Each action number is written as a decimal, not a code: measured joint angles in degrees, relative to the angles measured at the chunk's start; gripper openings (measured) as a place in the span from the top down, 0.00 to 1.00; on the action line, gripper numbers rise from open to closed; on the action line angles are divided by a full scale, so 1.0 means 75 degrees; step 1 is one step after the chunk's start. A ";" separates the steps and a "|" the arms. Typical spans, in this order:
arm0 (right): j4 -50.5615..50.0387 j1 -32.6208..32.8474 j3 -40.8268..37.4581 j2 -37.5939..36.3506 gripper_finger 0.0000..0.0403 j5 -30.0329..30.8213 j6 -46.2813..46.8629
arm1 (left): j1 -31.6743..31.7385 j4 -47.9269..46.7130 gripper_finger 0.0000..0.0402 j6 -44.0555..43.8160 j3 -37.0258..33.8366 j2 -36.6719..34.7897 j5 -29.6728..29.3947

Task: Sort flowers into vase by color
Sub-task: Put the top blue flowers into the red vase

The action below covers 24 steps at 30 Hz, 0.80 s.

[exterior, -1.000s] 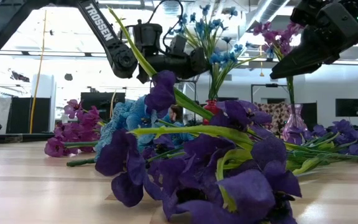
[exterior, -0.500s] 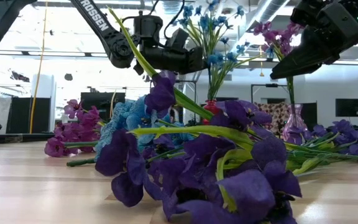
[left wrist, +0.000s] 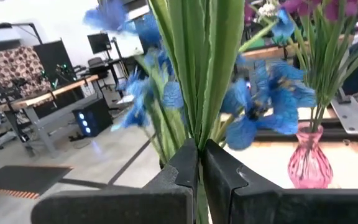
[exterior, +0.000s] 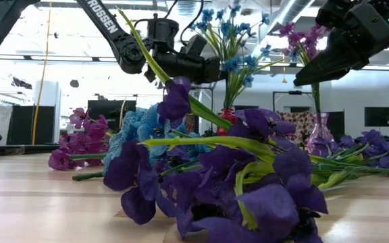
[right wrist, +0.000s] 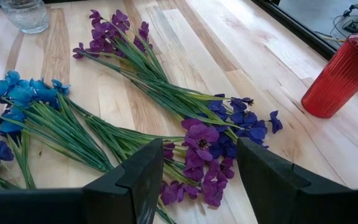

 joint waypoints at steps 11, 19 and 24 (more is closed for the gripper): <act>0.0000 0.0000 0.0000 0.0000 0.43 0.0000 0.0000 | 0.0000 -0.0780 1.00 -0.0184 0.0000 -0.0001 0.0000; 0.0000 0.0000 0.0000 0.0000 0.43 0.0000 0.0000 | 0.0000 -0.1593 1.00 -0.0195 0.0000 -0.0001 -0.0261; 0.0000 0.0000 0.0000 0.0000 0.43 0.0000 0.0000 | 0.0000 -0.1967 1.00 -0.0118 0.0000 -0.0009 -0.0293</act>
